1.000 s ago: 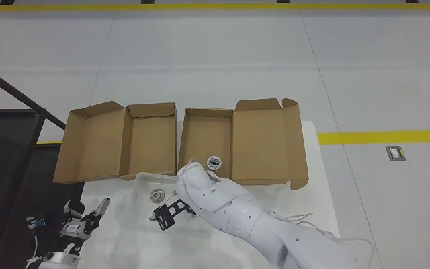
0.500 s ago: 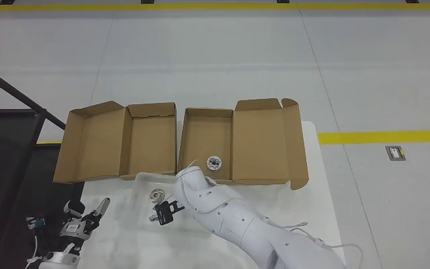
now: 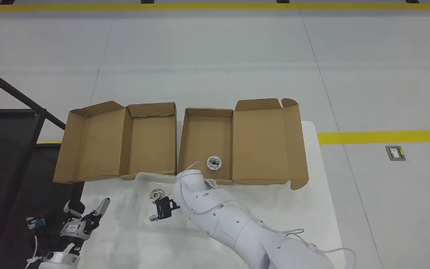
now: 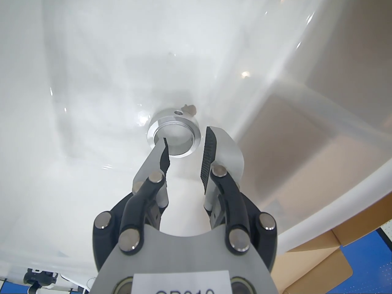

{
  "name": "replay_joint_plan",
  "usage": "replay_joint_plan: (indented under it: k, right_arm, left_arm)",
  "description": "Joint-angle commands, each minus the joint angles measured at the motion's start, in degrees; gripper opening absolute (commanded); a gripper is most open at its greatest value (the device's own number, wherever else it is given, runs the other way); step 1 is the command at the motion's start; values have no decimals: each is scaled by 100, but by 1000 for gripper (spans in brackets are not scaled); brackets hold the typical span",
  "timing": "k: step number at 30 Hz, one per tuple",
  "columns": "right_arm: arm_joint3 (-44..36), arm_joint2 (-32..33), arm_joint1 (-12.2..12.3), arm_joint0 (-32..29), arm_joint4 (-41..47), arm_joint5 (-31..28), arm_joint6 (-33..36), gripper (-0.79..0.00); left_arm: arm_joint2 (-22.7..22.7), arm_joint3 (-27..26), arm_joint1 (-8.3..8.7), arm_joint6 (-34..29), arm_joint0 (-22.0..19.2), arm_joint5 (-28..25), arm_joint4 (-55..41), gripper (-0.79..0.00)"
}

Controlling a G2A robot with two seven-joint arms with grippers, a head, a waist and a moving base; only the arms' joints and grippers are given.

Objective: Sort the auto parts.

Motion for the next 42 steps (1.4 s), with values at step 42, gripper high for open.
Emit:
replay_joint_plan:
  k: [42]
  right_arm:
    - [522,-231,-30,69,528,-436,-327,-520]
  left_arm:
    - [0,0,0,0,0,0,0,0]
